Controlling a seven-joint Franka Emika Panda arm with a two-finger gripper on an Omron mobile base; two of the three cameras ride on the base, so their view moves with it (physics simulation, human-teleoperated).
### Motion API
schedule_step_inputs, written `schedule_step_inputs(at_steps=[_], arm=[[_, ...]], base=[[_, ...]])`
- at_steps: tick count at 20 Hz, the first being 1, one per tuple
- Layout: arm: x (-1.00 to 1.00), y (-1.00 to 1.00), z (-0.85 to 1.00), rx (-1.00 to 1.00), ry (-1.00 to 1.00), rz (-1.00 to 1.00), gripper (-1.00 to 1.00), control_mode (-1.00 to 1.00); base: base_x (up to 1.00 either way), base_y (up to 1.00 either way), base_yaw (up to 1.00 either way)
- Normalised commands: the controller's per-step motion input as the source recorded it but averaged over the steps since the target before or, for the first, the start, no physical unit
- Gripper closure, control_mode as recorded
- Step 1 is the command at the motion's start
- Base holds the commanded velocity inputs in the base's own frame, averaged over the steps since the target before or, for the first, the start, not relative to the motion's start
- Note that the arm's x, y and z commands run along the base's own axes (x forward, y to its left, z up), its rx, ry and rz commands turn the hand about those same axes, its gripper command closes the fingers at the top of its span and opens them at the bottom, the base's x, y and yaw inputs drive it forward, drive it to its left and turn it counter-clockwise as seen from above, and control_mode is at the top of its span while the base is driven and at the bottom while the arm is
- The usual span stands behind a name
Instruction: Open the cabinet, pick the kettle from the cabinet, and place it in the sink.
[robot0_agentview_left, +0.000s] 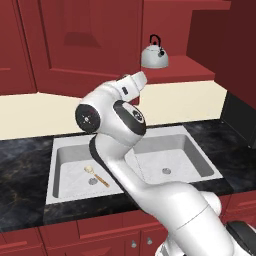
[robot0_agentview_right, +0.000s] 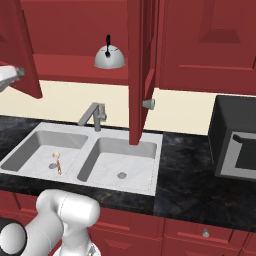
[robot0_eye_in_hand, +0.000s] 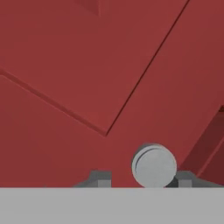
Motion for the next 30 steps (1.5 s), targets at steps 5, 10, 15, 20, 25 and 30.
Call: schedule_step_inputs(at_steps=[5, 10, 15, 20, 25, 30], arm=[[-0.26, 0.56, 0.07, -0.09, -0.11, -0.09, 1.0, -1.0], [-0.27, 0.58, 0.1, -0.06, -0.01, -0.06, 1.0, -1.0], [-0.27, 0.62, 0.1, -0.04, 0.0, -0.02, 1.0, -1.0], [-0.28, 0.63, 0.02, -0.03, 0.0, -0.02, 1.0, -1.0], [-0.28, 0.63, 0.0, -0.03, 0.0, -0.02, 1.0, -1.0], [-0.23, 0.59, 0.0, -0.02, 0.0, -0.03, -1.0, -1.0]], base=[[0.0, 0.0, 0.0], [0.0, 0.0, 0.0], [0.0, 0.0, 0.0], [0.0, 0.0, 0.0], [0.0, 0.0, 0.0], [0.0, 0.0, 0.0]])
